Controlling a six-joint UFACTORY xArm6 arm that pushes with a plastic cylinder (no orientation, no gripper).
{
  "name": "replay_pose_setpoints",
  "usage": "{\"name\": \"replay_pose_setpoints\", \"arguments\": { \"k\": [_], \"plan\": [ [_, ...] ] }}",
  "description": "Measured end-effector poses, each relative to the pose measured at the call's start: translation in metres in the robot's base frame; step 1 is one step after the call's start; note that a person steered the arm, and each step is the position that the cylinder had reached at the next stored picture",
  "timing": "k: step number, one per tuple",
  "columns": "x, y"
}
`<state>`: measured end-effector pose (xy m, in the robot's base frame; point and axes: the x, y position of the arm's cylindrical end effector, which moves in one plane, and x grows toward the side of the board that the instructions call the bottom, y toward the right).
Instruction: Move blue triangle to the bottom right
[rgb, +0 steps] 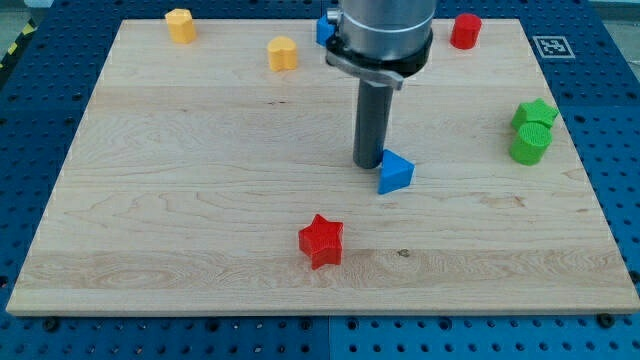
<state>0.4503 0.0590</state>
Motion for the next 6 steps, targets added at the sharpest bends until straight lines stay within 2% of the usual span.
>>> {"name": "replay_pose_setpoints", "arguments": {
  "k": [2, 4, 6],
  "plan": [
    [-0.001, 0.043],
    [-0.001, 0.008],
    [0.026, 0.010]
  ]
}}
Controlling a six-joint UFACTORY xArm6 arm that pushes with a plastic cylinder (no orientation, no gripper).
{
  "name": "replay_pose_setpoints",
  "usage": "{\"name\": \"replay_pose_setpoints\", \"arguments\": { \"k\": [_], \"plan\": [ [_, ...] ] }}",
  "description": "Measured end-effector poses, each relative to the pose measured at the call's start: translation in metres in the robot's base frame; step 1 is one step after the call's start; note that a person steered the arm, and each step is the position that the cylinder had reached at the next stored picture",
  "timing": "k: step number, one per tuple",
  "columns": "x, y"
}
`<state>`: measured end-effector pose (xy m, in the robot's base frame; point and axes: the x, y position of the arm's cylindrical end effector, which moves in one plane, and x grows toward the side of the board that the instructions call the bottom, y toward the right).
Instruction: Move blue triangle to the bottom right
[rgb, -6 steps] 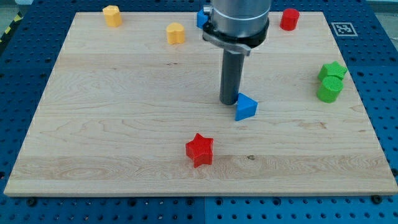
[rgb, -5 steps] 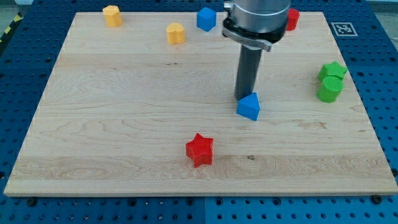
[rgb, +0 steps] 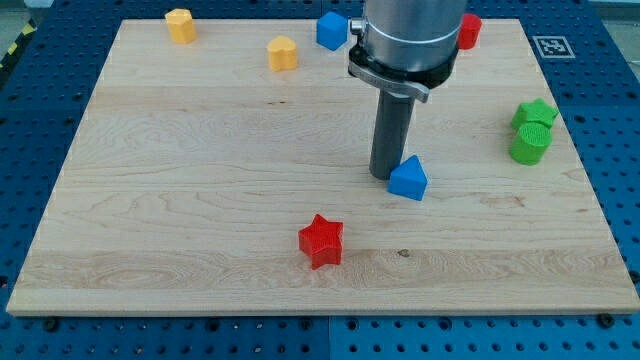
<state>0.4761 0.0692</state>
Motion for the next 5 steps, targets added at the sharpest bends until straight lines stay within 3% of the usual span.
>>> {"name": "replay_pose_setpoints", "arguments": {
  "k": [3, 5],
  "plan": [
    [0.033, 0.035],
    [0.043, 0.095]
  ]
}}
